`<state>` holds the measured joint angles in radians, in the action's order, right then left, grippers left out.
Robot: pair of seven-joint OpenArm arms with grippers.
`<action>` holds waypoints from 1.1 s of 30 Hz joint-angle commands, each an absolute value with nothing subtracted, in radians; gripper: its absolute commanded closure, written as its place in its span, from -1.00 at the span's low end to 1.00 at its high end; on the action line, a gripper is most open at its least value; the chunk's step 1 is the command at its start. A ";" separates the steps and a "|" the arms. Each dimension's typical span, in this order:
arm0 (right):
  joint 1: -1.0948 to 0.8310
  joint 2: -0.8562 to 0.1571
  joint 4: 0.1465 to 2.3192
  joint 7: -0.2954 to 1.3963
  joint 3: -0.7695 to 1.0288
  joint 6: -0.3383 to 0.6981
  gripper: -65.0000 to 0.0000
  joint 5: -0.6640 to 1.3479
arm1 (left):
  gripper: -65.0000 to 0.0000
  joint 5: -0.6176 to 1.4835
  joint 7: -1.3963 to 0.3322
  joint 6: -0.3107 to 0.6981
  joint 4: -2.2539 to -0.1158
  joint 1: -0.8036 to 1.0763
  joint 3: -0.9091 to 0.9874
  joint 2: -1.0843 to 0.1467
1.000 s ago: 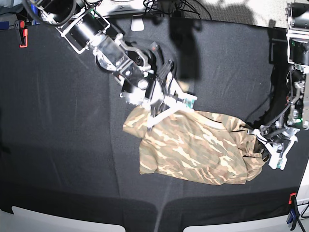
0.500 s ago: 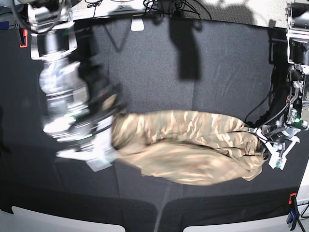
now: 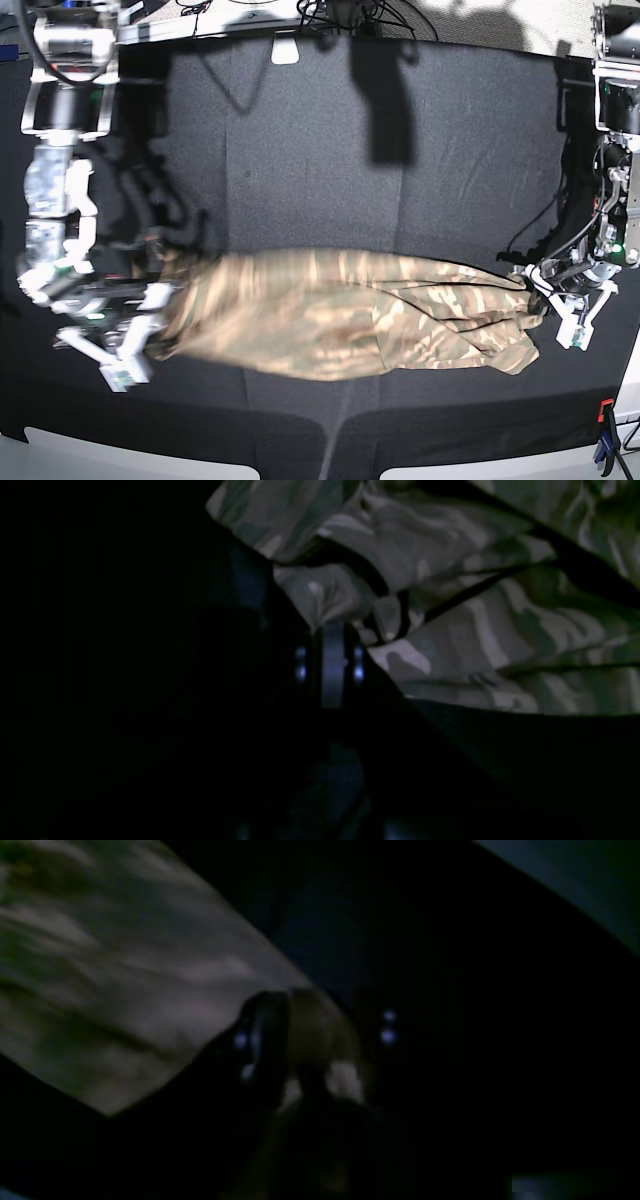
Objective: Layout the t-shirt on the table in an organized manner, then fold the t-shirt properly
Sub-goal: 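Grasp the shirt with the right gripper and stretch it away from the left gripper, then move the right gripper back onto the shirt and grasp another part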
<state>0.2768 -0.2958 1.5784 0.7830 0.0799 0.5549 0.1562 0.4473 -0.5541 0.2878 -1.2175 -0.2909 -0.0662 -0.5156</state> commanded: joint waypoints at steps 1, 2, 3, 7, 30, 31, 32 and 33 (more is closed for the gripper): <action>0.304 -0.284 1.597 0.749 0.083 0.550 0.13 0.165 | 1.00 0.453 -0.534 0.282 -1.236 -0.316 -0.060 -0.533; 0.304 -0.260 1.597 0.746 0.080 0.550 0.13 0.165 | 1.00 0.453 -0.535 0.282 -1.236 -0.316 -0.060 -0.533; 0.304 -0.237 1.597 0.744 0.076 0.550 0.13 0.165 | 1.00 0.453 -0.538 0.282 -1.236 -0.316 -0.060 -0.532; 0.304 -0.135 1.597 0.737 0.064 0.551 0.13 0.234 | 1.00 0.453 -0.538 0.282 -1.236 -0.316 -0.060 -0.532; 0.417 0.097 1.128 0.493 -0.503 0.337 0.20 -0.233 | 1.00 0.454 -0.546 0.281 -1.236 -0.316 -0.060 -0.532; 0.422 0.105 1.121 0.491 -0.503 0.318 0.20 -0.251 | 1.00 0.454 -0.548 0.281 -1.236 -0.316 -0.060 -0.532; 0.425 0.110 1.119 0.490 -0.503 0.308 0.20 -0.264 | 1.00 0.454 -0.550 0.282 -1.236 -0.316 -0.060 -0.532; 0.430 0.114 1.119 0.488 -0.503 0.306 0.20 -0.263 | 1.00 0.454 -0.550 0.282 -1.236 -0.316 -0.060 -0.532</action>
<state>0.3969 0.1036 1.1046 0.5156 -0.5034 0.3138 -0.2611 0.4477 -0.5735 0.2874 -1.2175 -0.2909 -0.0662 -0.5156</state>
